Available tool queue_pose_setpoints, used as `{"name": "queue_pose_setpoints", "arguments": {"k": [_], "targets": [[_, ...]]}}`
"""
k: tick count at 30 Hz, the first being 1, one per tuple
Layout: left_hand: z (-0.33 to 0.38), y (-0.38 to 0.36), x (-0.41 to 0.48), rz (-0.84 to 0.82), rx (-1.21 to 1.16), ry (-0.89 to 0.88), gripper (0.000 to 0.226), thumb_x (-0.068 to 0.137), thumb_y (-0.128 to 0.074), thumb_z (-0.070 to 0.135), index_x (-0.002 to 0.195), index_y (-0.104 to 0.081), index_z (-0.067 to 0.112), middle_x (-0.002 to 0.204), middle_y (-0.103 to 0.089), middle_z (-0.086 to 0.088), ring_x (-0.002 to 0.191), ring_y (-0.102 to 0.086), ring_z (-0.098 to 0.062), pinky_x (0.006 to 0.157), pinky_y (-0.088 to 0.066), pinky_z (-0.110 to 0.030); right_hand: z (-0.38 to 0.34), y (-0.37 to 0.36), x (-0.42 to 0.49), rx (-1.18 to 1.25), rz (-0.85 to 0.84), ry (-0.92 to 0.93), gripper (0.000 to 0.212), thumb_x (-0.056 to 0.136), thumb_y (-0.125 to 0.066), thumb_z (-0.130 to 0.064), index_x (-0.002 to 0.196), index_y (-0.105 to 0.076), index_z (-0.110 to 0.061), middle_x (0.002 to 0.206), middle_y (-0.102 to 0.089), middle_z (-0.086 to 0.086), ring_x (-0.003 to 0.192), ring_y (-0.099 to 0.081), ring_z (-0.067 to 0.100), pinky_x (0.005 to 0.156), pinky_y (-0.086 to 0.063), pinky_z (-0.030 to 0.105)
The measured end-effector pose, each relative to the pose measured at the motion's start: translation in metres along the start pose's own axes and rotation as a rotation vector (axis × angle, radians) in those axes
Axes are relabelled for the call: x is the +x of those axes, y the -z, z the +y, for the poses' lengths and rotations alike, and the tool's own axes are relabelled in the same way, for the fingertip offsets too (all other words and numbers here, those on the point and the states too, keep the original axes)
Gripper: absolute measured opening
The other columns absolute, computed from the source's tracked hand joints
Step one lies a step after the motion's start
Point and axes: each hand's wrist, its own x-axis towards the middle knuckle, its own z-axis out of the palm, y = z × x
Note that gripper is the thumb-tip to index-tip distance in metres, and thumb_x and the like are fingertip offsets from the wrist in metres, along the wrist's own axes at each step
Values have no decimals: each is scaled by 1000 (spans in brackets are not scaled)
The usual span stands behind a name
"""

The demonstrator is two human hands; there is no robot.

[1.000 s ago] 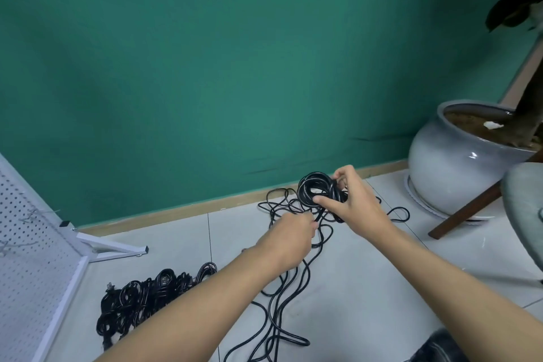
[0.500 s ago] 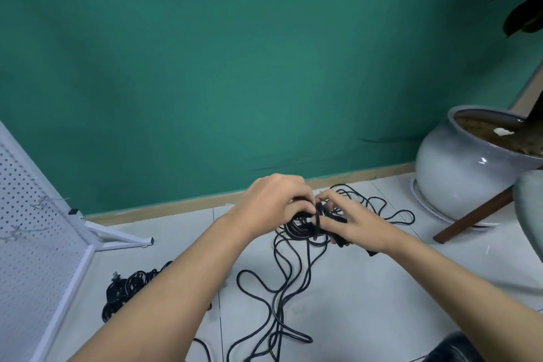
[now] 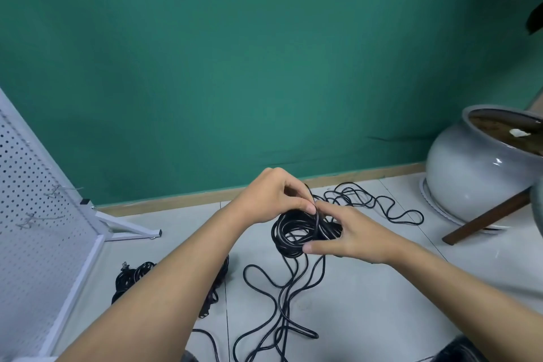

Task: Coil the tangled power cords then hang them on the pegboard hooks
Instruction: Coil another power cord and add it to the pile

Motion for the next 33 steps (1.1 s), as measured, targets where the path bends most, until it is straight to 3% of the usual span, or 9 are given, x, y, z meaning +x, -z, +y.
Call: {"name": "queue_pose_setpoints", "arguments": {"k": [3,6,8,14,19,22,26,29,33], "targets": [[-6,1,1,-40,-32,77,15,75,-92,27,79,-78,21,76,-76,-5,69,-62,-11,72,-48,-29,2,-4,-2,-140,18,31,51,77,-88,-46,113,-52,-44,110,-61,-34,108,-57,-6,88,-42,13],[-11,6,3,-57,-88,119,19,73,-93,28,79,-77,18,79,-75,-14,69,-60,-14,73,-46,-33,3,-8,-4,-168,68,15,64,73,-88,-54,113,-39,-40,113,-57,-22,112,-54,0,93,-46,27],[-12,9,3,-85,-147,132,20,75,-93,26,79,-77,14,77,-73,-15,69,-59,-16,74,-45,-33,0,-6,-6,-202,91,53,62,76,-86,-52,111,-36,-38,107,-55,-19,100,-54,6,88,-49,34],[-19,11,3,-53,-197,189,33,73,-94,32,72,-73,7,63,-56,-5,60,-42,-17,56,-32,-26,-3,-4,-8,-256,130,101,73,79,-83,-53,128,-29,-51,115,-58,-14,108,-55,10,97,-48,38],[-22,10,3,-16,-175,165,37,67,-96,41,75,-74,13,70,-64,-2,67,-53,-16,69,-41,-34,2,-1,-5,-209,166,136,66,79,-85,-51,127,-40,-48,111,-60,-16,111,-57,10,99,-49,42],[-22,11,4,85,-34,138,41,63,-97,46,77,-67,22,89,-63,6,85,-57,-11,79,-45,-28,5,-1,-4,-185,183,136,64,78,-86,-50,125,-43,-47,111,-60,-16,112,-57,10,100,-49,42],[-20,7,6,198,48,89,49,58,-96,53,68,-59,23,87,-50,9,71,-43,-2,62,-32,-20,5,0,-3,-165,205,147,58,79,-87,-47,123,-49,-43,112,-63,-16,112,-59,11,99,-49,39],[-18,7,2,181,-19,82,40,61,-96,51,69,-70,21,83,-66,3,68,-53,-4,64,-40,-16,6,1,-3,-152,221,137,55,78,-88,-47,118,-51,-40,115,-65,-18,110,-62,7,95,-50,33],[-18,2,-1,165,-127,123,36,72,-89,56,79,-78,22,86,-74,0,81,-67,-17,79,-52,-36,4,0,-3,-121,232,115,55,76,-89,-47,116,-52,-38,116,-65,-20,111,-62,4,96,-49,32]]}}
